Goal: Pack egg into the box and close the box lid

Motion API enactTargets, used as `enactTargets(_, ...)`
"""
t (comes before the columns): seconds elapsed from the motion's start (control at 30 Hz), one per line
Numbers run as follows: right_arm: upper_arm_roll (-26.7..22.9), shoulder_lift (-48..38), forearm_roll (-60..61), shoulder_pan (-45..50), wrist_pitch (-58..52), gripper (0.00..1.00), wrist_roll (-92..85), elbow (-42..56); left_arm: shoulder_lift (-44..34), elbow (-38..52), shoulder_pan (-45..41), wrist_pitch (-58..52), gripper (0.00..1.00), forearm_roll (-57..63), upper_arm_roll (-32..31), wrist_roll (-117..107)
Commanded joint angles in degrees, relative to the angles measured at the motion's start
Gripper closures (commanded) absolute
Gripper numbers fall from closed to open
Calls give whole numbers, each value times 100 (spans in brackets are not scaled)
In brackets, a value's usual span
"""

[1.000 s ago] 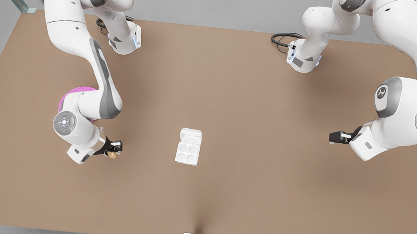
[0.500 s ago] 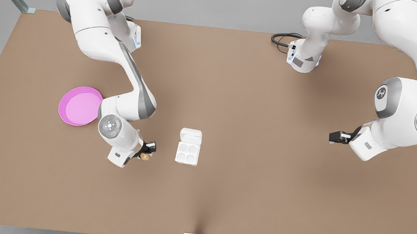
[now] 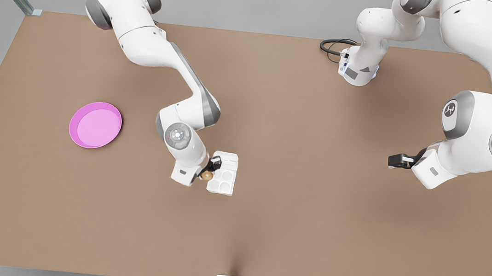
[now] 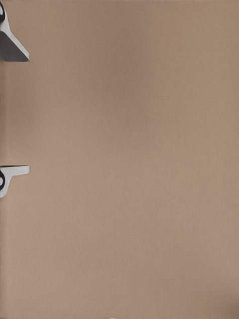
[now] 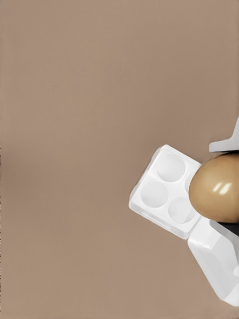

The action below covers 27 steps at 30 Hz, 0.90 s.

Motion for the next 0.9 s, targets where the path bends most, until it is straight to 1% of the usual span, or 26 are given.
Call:
enactTargets(0.0, -85, 26, 98, 141, 217, 41, 603, 80, -7, 3, 0, -9, 0, 0, 0, 4)
enactTargets(0.03, -103, 104, 186, 203, 226, 41, 603, 230, -7, 3, 0, -9, 0, 0, 0, 4)
enactTargets(0.07, -261, 149, 300, 335, 226, 41, 603, 274, -7, 3, 0, -9, 0, 0, 0, 4)
enactTargets(0.27, -349, 272, 318, 520, 507, 41, 611, 318, -7, 3, 0, -9, 0, 0, 0, 4)
enactTargets(0.53, -349, 245, 318, 520, 507, 40, 611, 213, -7, 3, 0, -9, 0, 0, 0, 4)
enactTargets(0.57, -349, 254, 318, 520, 507, 38, 611, 222, 2, 3, 0, -9, 0, 0, 0, 4)
enactTargets(0.6, -349, 254, 318, 520, 507, 31, 611, 239, -7, 3, 0, -9, 0, 0, 0, -5)
enactTargets(0.63, -349, 254, 326, 520, 516, 0, 629, 230, -7, 3, 0, -70, 0, 0, 0, -5)
enactTargets(0.87, -349, 245, 326, 520, 578, 0, 576, 213, -7, 3, 0, -88, 0, 0, 0, 4)
